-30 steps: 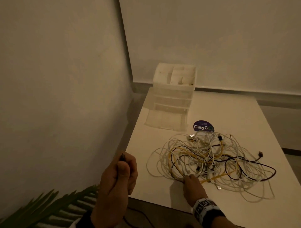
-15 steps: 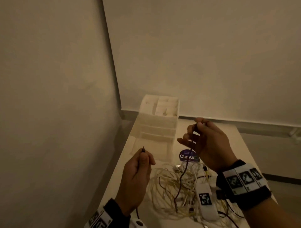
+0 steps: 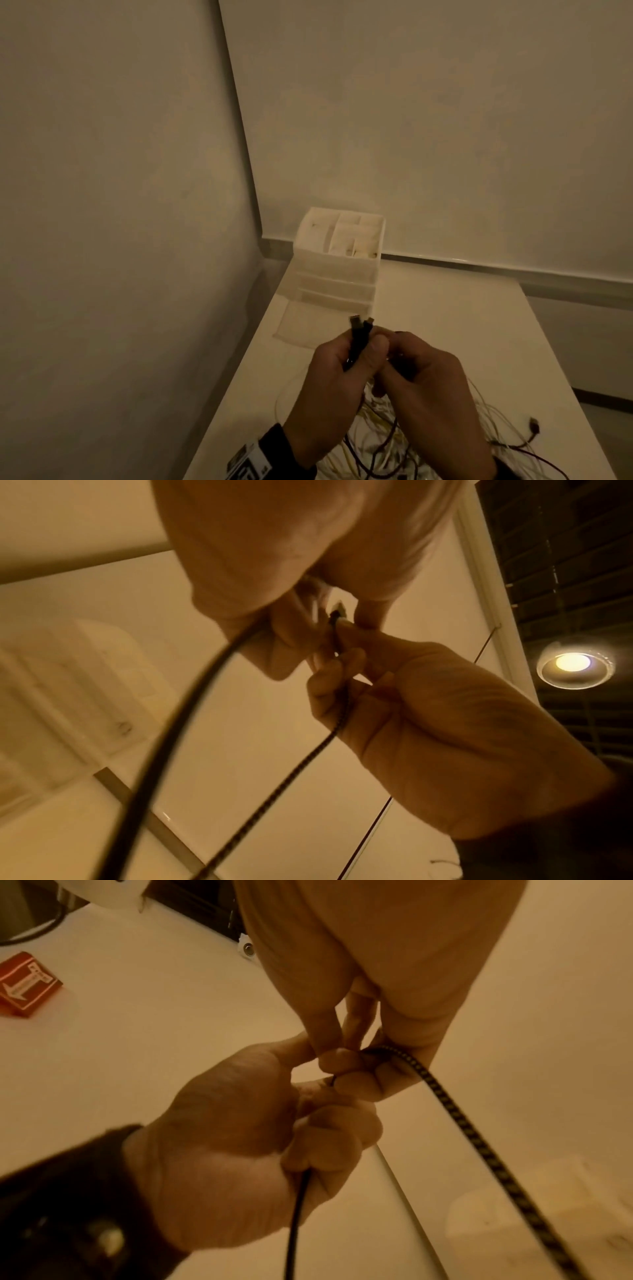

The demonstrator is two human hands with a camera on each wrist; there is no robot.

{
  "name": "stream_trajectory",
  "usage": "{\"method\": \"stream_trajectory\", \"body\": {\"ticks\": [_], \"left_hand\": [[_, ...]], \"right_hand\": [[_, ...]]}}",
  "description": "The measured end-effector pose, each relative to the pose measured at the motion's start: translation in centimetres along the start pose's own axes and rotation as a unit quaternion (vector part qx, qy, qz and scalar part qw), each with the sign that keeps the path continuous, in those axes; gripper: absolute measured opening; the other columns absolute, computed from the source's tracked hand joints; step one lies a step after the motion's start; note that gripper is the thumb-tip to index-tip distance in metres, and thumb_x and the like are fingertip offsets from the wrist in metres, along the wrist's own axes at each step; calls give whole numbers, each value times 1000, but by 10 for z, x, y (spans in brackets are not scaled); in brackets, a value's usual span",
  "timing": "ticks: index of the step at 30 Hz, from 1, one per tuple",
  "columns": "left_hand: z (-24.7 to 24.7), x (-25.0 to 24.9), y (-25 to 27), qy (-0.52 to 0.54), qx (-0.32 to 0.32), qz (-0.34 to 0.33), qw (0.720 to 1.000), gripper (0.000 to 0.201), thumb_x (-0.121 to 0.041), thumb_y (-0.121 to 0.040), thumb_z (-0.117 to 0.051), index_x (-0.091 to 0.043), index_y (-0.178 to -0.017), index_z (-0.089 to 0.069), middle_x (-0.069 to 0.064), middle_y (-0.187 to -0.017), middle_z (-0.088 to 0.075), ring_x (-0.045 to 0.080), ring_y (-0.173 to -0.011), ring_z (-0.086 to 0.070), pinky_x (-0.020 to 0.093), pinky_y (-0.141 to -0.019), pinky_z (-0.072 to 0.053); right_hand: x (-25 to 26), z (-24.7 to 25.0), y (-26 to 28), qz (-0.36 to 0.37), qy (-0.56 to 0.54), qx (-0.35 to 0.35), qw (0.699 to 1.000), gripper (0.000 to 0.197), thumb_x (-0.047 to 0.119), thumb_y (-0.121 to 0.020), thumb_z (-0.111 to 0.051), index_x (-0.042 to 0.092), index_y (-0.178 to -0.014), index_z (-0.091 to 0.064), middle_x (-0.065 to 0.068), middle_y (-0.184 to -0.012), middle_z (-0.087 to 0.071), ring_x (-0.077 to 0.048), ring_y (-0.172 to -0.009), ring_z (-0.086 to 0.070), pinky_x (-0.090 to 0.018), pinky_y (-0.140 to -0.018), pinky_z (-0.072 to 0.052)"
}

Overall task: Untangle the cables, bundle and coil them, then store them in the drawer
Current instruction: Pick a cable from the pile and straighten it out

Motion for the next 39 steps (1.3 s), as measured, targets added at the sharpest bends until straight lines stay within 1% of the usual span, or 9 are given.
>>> {"method": "stream_trajectory", "body": {"ticks": [4,8,12,15,19,24,30,34,39], "left_hand": [[-2,2,-7,-34,-60,-6,998,42,-45,-92,-39,-17,-98,-70,-6,-65,-67,7,-61,-64,19,-59,-49],[20,-9,-12,-22,-163,-34,986,49,-57,-87,-38,-14,-70,-54,-8,-48,-42,7,-46,-39,24,-51,-34],[34,-27,-9,83,-177,-60,979,49,-63,-85,-44,-24,-55,-50,0,-61,-43,20,-61,-47,36,-63,-47],[61,-50,-2,169,-172,-73,968,50,-64,-80,-47,-20,-56,-41,0,-54,-31,16,-45,-35,29,-43,-43],[104,-74,12,18,-156,-95,983,56,-67,-83,-49,-19,-60,-32,-5,-52,-25,9,-42,-18,17,-41,-20],[100,-60,39,-161,-115,-56,979,52,-64,-77,-58,-17,-59,-44,-8,-48,-33,10,-42,-29,22,-38,-28],[39,-28,50,-319,49,-64,944,14,-31,-88,-66,-34,-101,-71,-26,-63,-60,-8,-56,-54,5,-59,-36],[42,-16,44,-343,37,-113,932,28,-23,-96,-57,-38,-73,-52,-14,-54,-52,4,-47,-48,9,-50,-30],[63,-42,36,-343,-50,-166,923,33,-17,-95,-57,-28,-65,-53,-20,-53,-52,1,-43,-43,7,-46,-29]], "right_hand": [[-6,-6,2,108,95,-23,989,26,16,-86,-69,40,-96,-71,24,-98,-64,1,-73,-64,-3,-62,-44],[-25,-10,10,103,73,-28,992,19,27,-86,-68,45,-89,-68,19,-72,-68,4,-63,-64,-7,-59,-46],[-56,-16,19,57,17,160,985,18,22,-93,-58,31,-86,-72,11,-67,-67,-3,-61,-63,-8,-59,-44],[-96,-13,25,5,30,238,971,24,23,-97,-52,31,-77,-64,2,-65,-63,-4,-58,-57,-15,-60,-43],[-149,2,29,-55,122,238,962,23,45,-91,-42,36,-76,-56,5,-69,-58,-4,-59,-51,-20,-59,-39],[-134,12,28,-18,157,191,969,36,53,-86,-40,25,-69,-56,10,-74,-63,-5,-65,-58,-15,-56,-38],[-61,-11,26,96,104,197,970,38,51,-94,-41,25,-75,-60,10,-63,-57,-7,-55,-53,-15,-54,-38],[-23,-17,20,62,-9,191,979,30,36,-97,-45,31,-71,-60,2,-59,-52,-7,-53,-46,-24,-55,-39],[-34,-31,29,51,-8,174,983,30,29,-98,-40,17,-79,-61,-7,-65,-58,-13,-61,-54,-28,-62,-47]]}}
Point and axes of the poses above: each hand's wrist, its own y-axis away from the middle knuckle, its own z-axis out of the back of the hand, x = y × z, the point moved 3 cm from there along -y, towards the middle knuckle
